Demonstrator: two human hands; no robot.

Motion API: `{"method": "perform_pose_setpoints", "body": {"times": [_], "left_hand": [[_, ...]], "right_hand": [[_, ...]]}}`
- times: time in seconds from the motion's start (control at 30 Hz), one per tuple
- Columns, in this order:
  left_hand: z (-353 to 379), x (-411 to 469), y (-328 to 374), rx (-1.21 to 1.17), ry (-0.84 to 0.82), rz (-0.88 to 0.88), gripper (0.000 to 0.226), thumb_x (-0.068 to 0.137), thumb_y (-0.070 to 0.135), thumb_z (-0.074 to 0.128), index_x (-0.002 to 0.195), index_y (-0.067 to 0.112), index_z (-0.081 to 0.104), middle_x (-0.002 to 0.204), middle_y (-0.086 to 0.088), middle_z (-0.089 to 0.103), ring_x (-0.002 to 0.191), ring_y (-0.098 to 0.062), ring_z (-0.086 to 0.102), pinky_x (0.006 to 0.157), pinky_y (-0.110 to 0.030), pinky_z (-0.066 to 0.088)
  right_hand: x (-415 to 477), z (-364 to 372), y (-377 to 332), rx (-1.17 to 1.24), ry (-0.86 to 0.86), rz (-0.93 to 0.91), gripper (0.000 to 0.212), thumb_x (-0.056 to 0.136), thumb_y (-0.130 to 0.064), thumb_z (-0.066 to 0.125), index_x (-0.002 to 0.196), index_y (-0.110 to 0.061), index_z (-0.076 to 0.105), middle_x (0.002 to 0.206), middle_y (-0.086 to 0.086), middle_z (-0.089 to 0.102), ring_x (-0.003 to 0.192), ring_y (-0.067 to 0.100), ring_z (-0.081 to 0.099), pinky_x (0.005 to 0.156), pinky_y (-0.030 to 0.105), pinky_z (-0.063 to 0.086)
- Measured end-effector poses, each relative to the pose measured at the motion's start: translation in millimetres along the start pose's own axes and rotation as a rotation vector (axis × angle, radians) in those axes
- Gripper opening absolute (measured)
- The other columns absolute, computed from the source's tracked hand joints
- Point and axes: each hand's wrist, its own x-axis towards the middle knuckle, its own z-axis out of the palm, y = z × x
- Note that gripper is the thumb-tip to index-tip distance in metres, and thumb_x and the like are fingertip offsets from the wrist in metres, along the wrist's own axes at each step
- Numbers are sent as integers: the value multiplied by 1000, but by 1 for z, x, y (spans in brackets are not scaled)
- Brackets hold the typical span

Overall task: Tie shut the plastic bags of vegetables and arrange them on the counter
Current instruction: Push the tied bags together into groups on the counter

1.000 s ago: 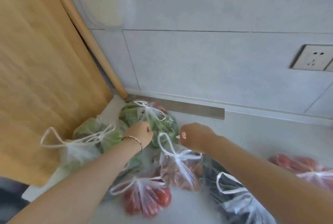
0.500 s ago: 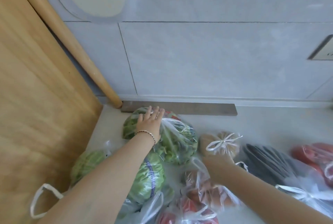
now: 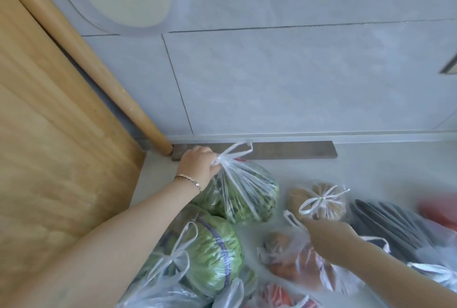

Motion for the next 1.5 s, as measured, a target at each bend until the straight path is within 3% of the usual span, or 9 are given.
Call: {"method": "perform_pose_setpoints", "body": {"times": [0.1, 0.17, 0.27, 0.37, 0.77, 1.07, 1.17, 1.27, 1.5], "left_hand": [[-22, -8, -14, -322, 146, -212, 37, 88, 18, 53, 58, 18, 33, 58, 7, 36, 60, -20, 40, 61, -28, 26], [-34, -12, -24, -425, 284, -317, 34, 89, 14, 52, 60, 17, 32, 55, 6, 33, 57, -22, 36, 57, -29, 20], [-48, -16, -42, -484, 474, -408, 42, 88, 11, 50, 57, 16, 22, 53, 0, 28, 57, -24, 29, 54, -35, 15], [-47, -23, -65, -543, 524, -467, 32, 90, 11, 48, 62, 9, 30, 54, -3, 29, 54, -22, 26, 48, -33, 20], [-17, -30, -115, -466, 475, -778, 26, 93, 15, 47, 71, 6, 37, 69, -14, 48, 69, -28, 43, 60, -32, 30], [-6, -42, -110, -350, 193, -728, 14, 91, 19, 48, 89, 6, 42, 100, -22, 58, 85, -38, 56, 63, -36, 40], [-12, -63, -94, -159, 62, -621, 42, 85, 22, 58, 119, 6, 41, 129, -18, 39, 107, -36, 50, 84, -40, 46], [-27, -91, -65, 17, -172, -416, 69, 82, 47, 57, 137, 18, 28, 148, -12, 14, 134, -32, 25, 108, -39, 31], [-22, -171, -13, 291, -747, -161, 68, 77, 61, 54, 128, 18, 40, 134, -2, 41, 128, -24, 33, 104, -36, 30]], "right_hand": [[-7, -32, -6, 56, 207, -27, 29, 54, -27, 84, 73, -12, 69, 52, -8, 40, 41, 5, 32, 40, 6, 34], [2, -47, -10, -1, 158, -86, 28, 51, -9, 86, 56, 3, 61, 56, 7, 50, 58, 18, 54, 62, 21, 54], [9, -82, -16, 301, 311, -83, 35, 52, -17, 87, 69, 6, 66, 59, 6, 55, 55, 19, 56, 44, 14, 45], [36, -95, -30, 838, 359, 112, 13, 93, -10, 41, 102, -13, 49, 80, 3, 51, 73, 22, 49, 63, 24, 40], [154, -134, -148, 1211, 365, 199, 40, 96, -8, 30, 135, -2, 40, 124, 19, 57, 113, 32, 55, 77, 27, 38], [158, -126, -128, 1122, 279, 197, 21, 96, -18, 38, 82, -7, 48, 66, 1, 44, 57, 13, 42, 52, 24, 34], [128, -113, -119, 1062, 205, 131, 26, 91, -22, 50, 109, -3, 51, 100, 10, 57, 81, 19, 50, 71, 29, 43], [81, -90, -116, 874, 269, 91, 59, 89, -33, 54, 140, -15, 31, 139, 12, 35, 129, 26, 32, 106, 36, 31], [-16, -26, -112, 420, -21, -151, 48, 83, -58, 49, 117, -24, 52, 110, -3, 55, 105, 14, 52, 92, 28, 43]]}}
